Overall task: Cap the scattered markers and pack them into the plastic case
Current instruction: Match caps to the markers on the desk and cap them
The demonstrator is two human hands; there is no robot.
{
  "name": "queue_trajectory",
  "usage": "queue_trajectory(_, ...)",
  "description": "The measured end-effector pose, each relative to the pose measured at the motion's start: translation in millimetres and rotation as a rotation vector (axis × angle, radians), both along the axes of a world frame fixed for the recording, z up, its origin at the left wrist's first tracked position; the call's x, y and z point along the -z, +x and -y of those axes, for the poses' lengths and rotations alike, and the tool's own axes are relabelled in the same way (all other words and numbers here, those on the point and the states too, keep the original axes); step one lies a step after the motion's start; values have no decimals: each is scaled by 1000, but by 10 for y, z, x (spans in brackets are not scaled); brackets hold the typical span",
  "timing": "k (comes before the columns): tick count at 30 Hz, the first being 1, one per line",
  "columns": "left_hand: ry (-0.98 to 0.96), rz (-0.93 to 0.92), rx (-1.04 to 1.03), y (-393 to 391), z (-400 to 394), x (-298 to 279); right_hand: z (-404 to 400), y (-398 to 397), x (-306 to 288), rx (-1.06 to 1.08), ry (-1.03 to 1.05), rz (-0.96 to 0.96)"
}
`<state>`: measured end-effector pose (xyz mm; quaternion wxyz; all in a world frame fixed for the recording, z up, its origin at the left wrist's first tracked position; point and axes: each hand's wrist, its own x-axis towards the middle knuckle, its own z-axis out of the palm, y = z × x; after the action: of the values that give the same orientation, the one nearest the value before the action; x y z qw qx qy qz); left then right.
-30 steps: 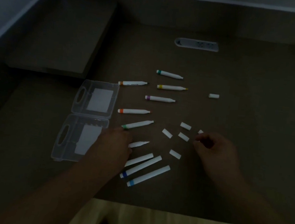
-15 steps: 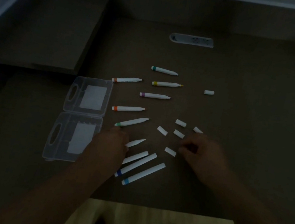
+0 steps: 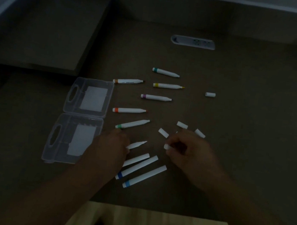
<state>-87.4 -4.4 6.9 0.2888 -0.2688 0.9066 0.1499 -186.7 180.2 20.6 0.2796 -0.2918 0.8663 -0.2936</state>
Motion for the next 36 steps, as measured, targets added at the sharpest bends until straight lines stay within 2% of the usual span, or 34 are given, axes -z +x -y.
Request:
queue_trajectory(5,13,-43,-6,42,-1,26,21,55,-172,70,-185,52)
queue_trajectory(11,38,55,-21,-32,7,8,25,89,-235,155,-255,122)
queue_trajectory(12,26,4,-27,-2,1,17,27,94,-228,174,-259,138)
queue_trajectory(15,48,-358,-90,108,-22,8,57,86,-205,278,-283,197)
queue_trajectory(19,324,-401,-184,119,-87,-148,102,9,-238,411,-371,242)
queue_trajectory(23,519,-513,-298,147,-165,-279,159,-49,-343,416,-472,279)
queue_trajectory(29,578,-545,-343,120,-234,-360,243,-48,-402,400,-568,308)
queue_trajectory(36,622,-578,-434,94,-264,-403,295,4,-323,365,-520,259)
